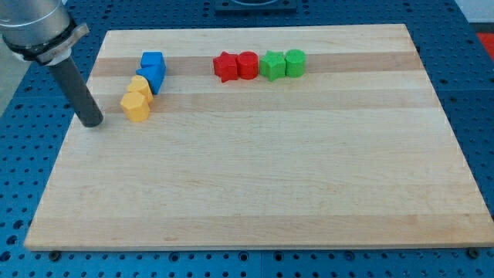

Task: Place the yellow hexagon vertically to green circle

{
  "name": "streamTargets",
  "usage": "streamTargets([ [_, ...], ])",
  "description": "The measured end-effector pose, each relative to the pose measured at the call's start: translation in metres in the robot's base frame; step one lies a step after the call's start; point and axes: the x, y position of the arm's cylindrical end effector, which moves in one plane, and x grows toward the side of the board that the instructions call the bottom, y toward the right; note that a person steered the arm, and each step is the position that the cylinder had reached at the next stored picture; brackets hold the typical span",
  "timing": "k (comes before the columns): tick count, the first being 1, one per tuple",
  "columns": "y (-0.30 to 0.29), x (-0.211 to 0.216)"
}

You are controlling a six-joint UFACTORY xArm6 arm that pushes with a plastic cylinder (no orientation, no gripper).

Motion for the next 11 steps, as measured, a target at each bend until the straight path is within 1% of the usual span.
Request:
streamTargets([
  [1, 0.013, -0.018],
  [2, 0.038, -0.021],
  [6, 0.175, -0.021],
  [11, 0.317, -0.019],
])
